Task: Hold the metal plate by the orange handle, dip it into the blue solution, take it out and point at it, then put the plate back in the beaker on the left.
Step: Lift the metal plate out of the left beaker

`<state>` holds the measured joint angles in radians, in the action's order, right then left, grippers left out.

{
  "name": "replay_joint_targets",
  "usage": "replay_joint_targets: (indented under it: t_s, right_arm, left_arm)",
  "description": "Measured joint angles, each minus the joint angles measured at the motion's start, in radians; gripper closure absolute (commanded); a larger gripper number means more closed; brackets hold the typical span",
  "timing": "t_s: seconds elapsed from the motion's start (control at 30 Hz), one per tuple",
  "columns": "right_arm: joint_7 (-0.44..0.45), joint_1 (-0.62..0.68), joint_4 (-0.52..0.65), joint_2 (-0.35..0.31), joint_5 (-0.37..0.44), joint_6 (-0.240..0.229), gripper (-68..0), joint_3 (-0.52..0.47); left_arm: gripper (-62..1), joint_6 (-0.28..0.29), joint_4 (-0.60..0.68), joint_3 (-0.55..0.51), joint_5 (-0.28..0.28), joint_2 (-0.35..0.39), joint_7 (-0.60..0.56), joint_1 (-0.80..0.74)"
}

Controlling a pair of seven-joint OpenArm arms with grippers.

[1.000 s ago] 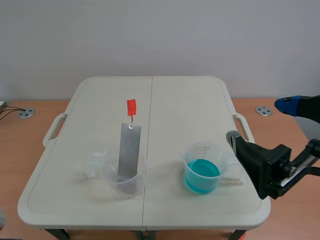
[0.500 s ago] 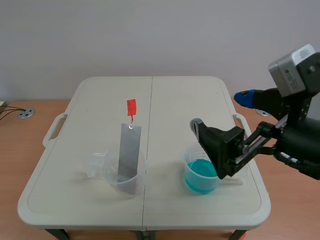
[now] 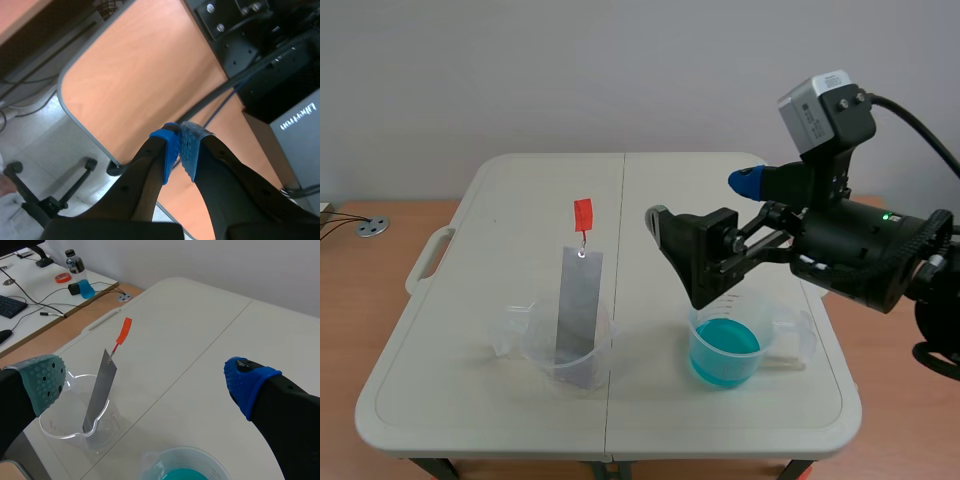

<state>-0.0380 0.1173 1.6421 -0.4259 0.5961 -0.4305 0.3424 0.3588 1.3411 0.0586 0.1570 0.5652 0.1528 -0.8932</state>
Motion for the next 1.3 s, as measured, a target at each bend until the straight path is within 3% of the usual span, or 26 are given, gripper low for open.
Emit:
replay_joint_targets:
  t_s: [0.47, 0.83, 1.3]
  right_arm:
    - [-0.061, -0.223, -0.226, 0.129, 0.013, -0.011, -66.3, 0.121]
    - [-0.076, -0.368, -0.449, 0.228, 0.052, -0.063, -66.3, 0.196]
    - [-0.148, -0.475, -0.618, 0.337, 0.060, -0.082, -66.3, 0.256]
  left_arm:
    - [-2.9, 0.000, 0.000, 0.000, 0.000, 0.000, 0.000, 0.012]
    - [-3.0, 0.000, 0.000, 0.000, 0.000, 0.000, 0.001, 0.012]
    - [-3.0, 0.000, 0.000, 0.000, 0.000, 0.000, 0.001, 0.012]
